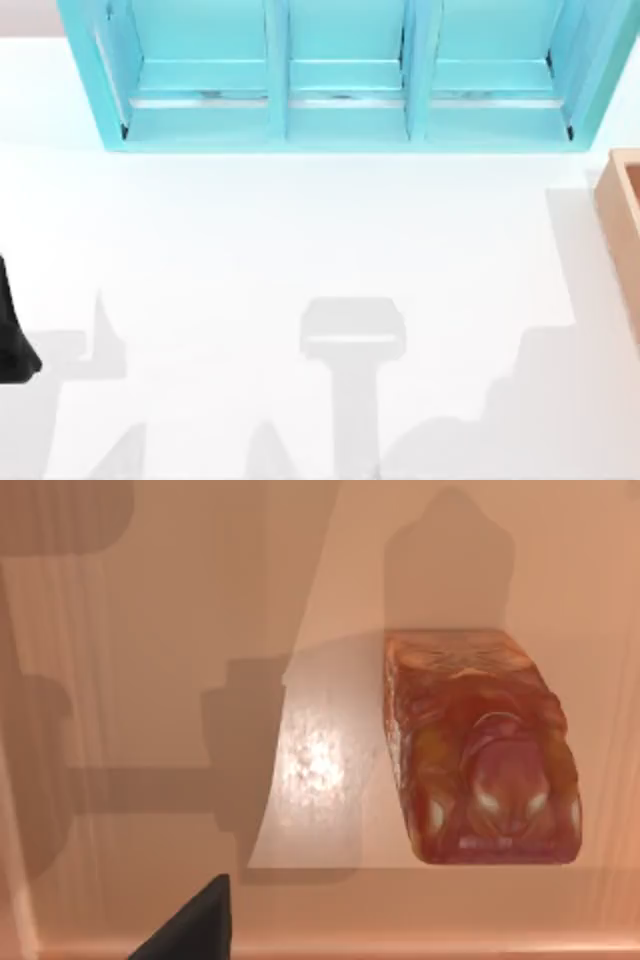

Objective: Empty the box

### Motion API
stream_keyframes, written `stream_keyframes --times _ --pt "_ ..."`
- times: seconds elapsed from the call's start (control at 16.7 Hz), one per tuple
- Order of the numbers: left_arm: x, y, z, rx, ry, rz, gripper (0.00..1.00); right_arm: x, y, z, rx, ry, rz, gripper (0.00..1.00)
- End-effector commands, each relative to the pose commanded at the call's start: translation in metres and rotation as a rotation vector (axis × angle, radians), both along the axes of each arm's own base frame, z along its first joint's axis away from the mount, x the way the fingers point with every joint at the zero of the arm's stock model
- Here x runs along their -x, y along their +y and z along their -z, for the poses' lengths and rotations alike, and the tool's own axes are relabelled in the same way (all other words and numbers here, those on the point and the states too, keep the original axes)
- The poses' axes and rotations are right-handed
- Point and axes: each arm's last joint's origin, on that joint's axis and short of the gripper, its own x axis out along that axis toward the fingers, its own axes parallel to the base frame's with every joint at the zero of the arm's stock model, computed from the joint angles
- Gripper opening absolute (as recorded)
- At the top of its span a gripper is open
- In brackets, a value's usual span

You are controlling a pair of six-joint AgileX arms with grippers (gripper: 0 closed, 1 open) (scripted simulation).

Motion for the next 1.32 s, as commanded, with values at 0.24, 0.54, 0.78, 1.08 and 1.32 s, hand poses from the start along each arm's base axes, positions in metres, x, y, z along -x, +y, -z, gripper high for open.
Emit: stream_keyframes --times 0.24,0.54,0.78,1.08,1.32 --pt "0.0 0.0 0.0 0.0 0.0 0.0 1.0 0.001 -0.001 0.029 -0.001 0.002 0.0 1.0" --pt "0.0 0.0 0.0 0.0 0.0 0.0 1.0 -0.002 -0.003 0.074 0.003 -0.01 0.0 1.0" --pt "0.0 0.0 0.0 0.0 0.0 0.0 1.0 -0.001 -0.002 0.091 -0.001 0.004 0.0 1.0" --pt "0.0 0.0 0.0 0.0 0.0 0.0 1.0 -0.001 -0.002 0.091 -0.001 0.004 0.0 0.85" --pt "0.0 0.0 0.0 0.0 0.0 0.0 1.0 -0.001 -0.002 0.091 -0.001 0.004 0.0 0.55"
